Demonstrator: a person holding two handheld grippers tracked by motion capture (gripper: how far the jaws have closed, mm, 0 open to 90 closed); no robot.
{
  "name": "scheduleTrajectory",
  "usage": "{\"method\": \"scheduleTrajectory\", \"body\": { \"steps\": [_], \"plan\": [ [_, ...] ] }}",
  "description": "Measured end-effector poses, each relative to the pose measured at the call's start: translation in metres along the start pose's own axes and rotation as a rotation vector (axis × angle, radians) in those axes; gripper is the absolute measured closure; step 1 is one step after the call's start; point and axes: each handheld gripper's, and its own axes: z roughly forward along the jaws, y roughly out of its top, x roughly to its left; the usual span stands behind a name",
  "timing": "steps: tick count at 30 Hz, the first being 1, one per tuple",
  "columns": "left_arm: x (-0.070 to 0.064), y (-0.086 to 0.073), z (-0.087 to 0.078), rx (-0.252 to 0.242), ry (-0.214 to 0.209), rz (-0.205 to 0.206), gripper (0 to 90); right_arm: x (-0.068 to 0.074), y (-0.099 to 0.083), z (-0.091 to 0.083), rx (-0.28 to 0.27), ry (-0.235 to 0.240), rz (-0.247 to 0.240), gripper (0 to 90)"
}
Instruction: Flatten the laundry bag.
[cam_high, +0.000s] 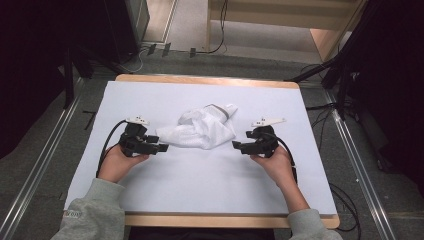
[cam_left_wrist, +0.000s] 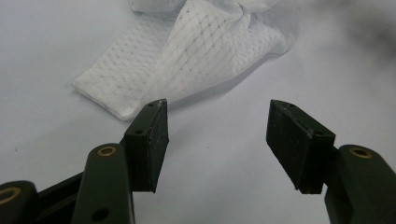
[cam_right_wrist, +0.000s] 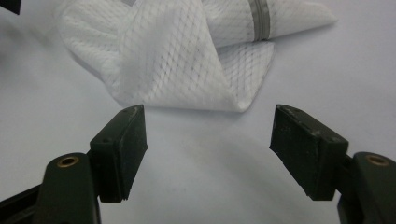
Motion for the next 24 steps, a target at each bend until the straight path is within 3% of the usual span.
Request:
{"method": "scheduleTrajectory", "body": {
  "steps": [6,24],
  "plan": [
    [-0.002,-0.007,-0.006,-0.011,0.001,-0.014,39.8,0.0,0.014,0.005,0.004,0.01,-0.002,36.6],
    [-0.004,-0.022,-0.02,-0.027,0.024,-0.041,39.7,0.0,0.06,0.034,-0.005,0.031,-0.013,44.6]
  ]
}}
